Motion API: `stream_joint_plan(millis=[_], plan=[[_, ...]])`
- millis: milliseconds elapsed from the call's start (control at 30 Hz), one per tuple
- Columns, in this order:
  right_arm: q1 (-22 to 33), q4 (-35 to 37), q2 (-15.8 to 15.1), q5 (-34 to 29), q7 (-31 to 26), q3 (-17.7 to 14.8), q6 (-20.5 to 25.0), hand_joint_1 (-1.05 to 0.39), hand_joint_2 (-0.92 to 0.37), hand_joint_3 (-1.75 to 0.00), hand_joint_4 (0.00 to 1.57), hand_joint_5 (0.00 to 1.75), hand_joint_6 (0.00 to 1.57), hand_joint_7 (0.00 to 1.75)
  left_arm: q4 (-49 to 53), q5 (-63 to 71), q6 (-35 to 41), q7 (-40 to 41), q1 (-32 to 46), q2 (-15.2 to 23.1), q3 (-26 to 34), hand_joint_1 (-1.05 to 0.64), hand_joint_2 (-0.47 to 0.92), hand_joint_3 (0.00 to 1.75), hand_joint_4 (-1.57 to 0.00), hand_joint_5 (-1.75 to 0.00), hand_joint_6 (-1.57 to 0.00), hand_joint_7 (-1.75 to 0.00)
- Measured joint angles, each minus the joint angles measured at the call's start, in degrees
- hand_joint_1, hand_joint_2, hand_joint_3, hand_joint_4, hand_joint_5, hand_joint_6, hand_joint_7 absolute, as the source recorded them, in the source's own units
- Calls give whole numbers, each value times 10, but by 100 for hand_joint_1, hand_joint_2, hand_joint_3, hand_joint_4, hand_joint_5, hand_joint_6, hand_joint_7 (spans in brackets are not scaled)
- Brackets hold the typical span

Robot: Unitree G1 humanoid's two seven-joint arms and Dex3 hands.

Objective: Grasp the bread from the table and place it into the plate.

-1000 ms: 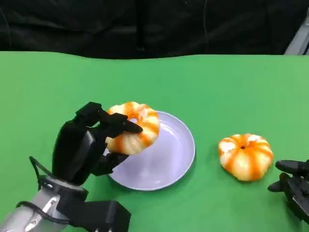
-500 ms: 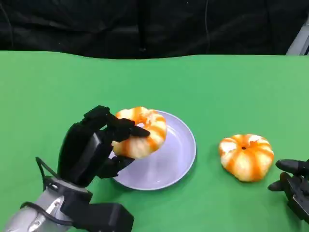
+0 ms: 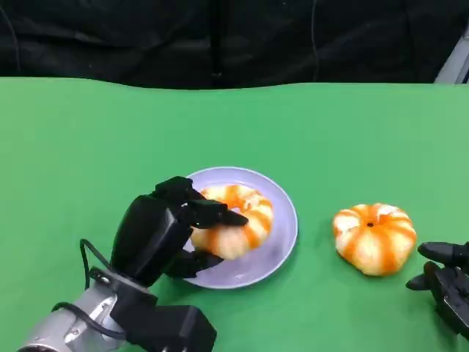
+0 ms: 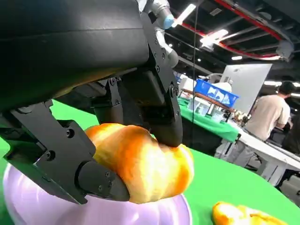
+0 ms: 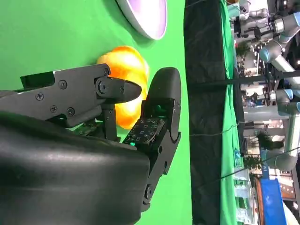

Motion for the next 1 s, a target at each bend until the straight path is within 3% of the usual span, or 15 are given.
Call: stream_joint_plan(millis=[833, 1000], plan=[[0, 0, 0, 0, -1, 3, 0, -6, -92, -34, 76, 124, 95, 65, 21, 0, -8, 0, -12, -1, -4, 2, 79, 26, -89, -110, -130, -17], [1, -8, 2, -1, -7, 6, 0, -5, -92, -35, 76, 125, 96, 65, 79, -11, -2, -43, -37, -18, -8, 0, 84, 19, -84, -113, -129, -14]])
